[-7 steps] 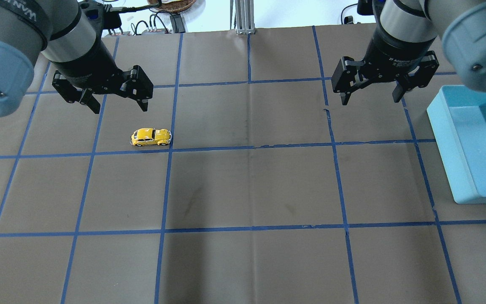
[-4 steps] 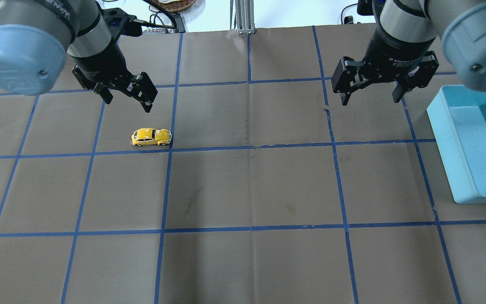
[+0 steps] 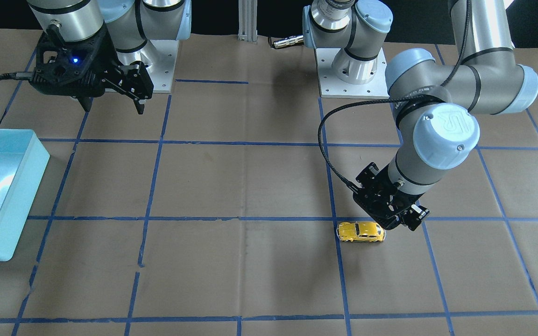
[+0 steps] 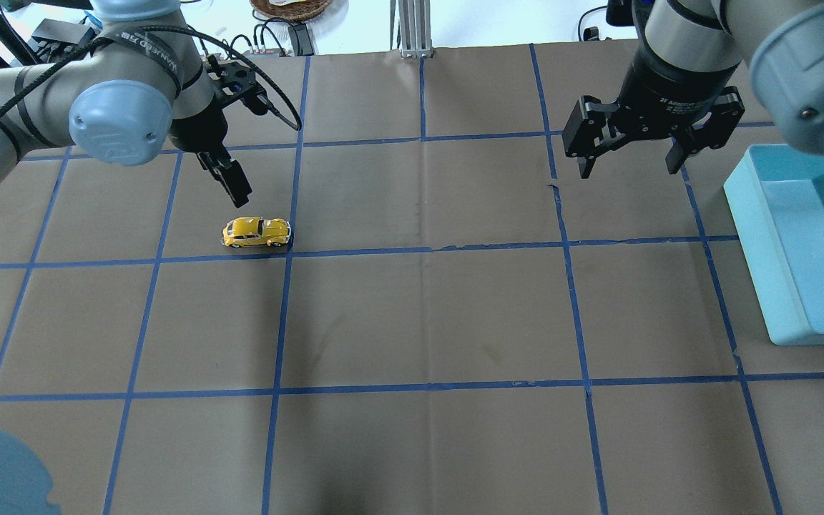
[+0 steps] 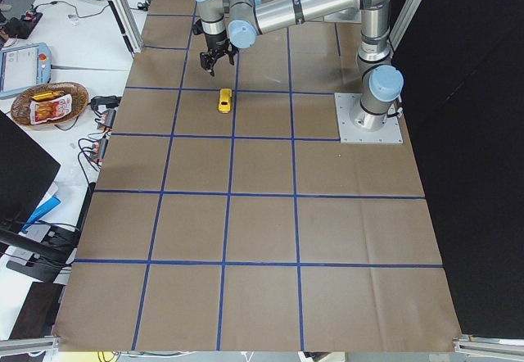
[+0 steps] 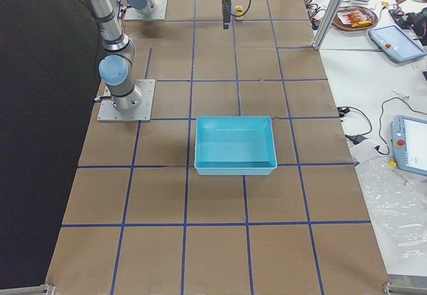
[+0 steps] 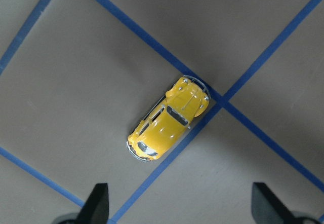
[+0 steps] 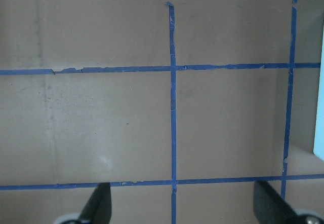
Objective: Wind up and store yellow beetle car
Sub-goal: 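Lower the open left gripper down onto the yellow toy car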
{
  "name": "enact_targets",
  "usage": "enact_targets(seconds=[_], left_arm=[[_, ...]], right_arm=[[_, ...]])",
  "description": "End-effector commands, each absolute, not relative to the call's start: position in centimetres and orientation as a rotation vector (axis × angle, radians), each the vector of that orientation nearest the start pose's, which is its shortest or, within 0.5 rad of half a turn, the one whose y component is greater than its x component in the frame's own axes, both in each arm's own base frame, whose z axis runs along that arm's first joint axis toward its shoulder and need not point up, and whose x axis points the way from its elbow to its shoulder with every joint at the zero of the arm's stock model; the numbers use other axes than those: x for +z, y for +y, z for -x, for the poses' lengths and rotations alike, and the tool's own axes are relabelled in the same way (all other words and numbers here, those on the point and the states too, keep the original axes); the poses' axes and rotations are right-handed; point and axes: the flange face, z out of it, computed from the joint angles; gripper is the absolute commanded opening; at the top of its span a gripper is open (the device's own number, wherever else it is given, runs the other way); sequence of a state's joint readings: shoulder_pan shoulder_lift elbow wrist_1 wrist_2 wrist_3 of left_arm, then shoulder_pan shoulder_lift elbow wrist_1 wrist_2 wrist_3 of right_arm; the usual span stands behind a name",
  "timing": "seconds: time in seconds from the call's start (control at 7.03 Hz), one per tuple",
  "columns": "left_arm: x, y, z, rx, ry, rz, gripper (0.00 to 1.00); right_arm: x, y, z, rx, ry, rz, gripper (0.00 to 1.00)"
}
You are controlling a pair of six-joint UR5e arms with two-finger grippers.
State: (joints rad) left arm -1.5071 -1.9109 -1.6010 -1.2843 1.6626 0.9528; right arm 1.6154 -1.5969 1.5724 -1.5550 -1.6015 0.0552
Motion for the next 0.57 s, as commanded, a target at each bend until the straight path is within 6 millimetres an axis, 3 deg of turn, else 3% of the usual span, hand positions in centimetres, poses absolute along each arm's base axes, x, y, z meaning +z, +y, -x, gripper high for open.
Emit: enact_targets(seconds=[0.0, 0.14, 0.43], left_arm=[[29.5, -60.4, 8.3, 0.201, 2.79, -1.492, 1.0], [28.6, -60.4, 8.5, 0.221, 2.755, -1.576, 1.0], [27.1, -59.8, 8.2, 0.253, 2.804, -1.531, 0.99]], right_arm=[[49.8, -47.5, -15.2, -0.017, 3.172, -0.017, 0.99], [49.8, -47.5, -15.2, -0.015, 3.172, -0.017, 0.99], [49.8, -47.5, -15.2, -0.017, 3.172, -0.017, 0.99]])
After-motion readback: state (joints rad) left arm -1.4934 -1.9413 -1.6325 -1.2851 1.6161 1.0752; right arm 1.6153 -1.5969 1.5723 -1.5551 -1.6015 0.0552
